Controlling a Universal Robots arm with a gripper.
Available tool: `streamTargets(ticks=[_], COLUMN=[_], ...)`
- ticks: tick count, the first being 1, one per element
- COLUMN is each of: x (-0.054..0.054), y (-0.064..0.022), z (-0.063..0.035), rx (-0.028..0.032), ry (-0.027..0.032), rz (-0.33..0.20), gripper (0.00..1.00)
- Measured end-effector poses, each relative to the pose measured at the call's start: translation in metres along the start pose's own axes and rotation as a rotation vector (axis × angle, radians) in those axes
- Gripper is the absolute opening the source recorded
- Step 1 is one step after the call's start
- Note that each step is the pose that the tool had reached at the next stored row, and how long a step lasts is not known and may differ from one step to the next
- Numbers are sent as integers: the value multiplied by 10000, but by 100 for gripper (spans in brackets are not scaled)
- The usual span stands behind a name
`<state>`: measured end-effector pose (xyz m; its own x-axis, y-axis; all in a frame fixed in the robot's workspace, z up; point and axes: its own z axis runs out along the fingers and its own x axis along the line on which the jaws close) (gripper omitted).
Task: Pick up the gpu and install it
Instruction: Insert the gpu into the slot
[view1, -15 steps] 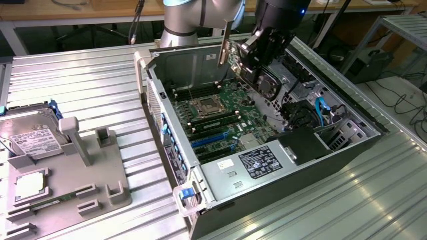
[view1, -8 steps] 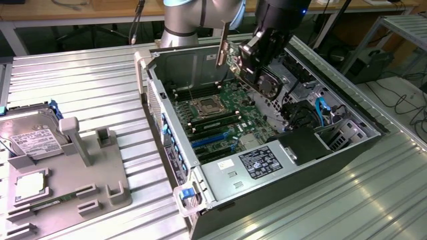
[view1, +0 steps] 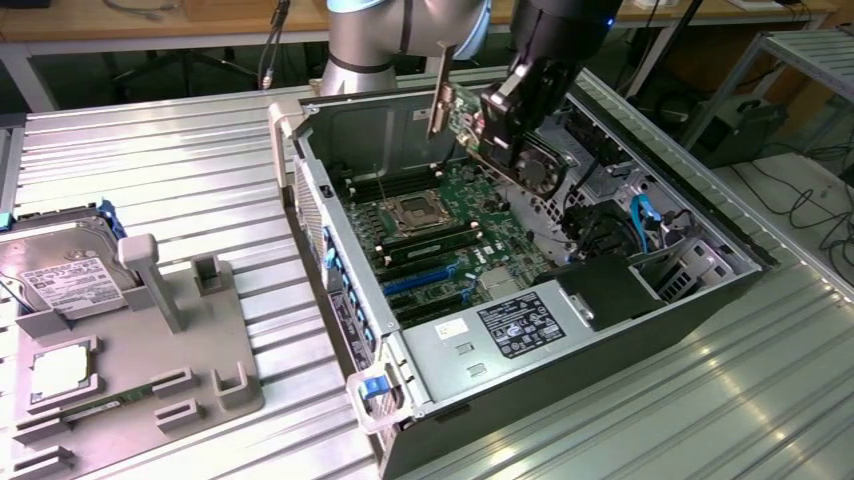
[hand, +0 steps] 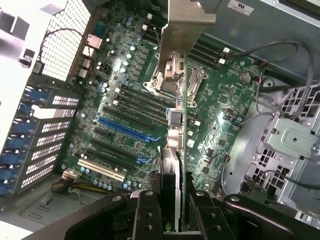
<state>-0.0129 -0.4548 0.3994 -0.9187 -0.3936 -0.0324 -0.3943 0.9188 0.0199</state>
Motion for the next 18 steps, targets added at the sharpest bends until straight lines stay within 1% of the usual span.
streamTargets(ticks=[12,18], x=[2,2], y=[-3,-4], z=[0,0], rx=[-39,-56], ry=[24,34], rz=[-1207,-1713], gripper=[27,27])
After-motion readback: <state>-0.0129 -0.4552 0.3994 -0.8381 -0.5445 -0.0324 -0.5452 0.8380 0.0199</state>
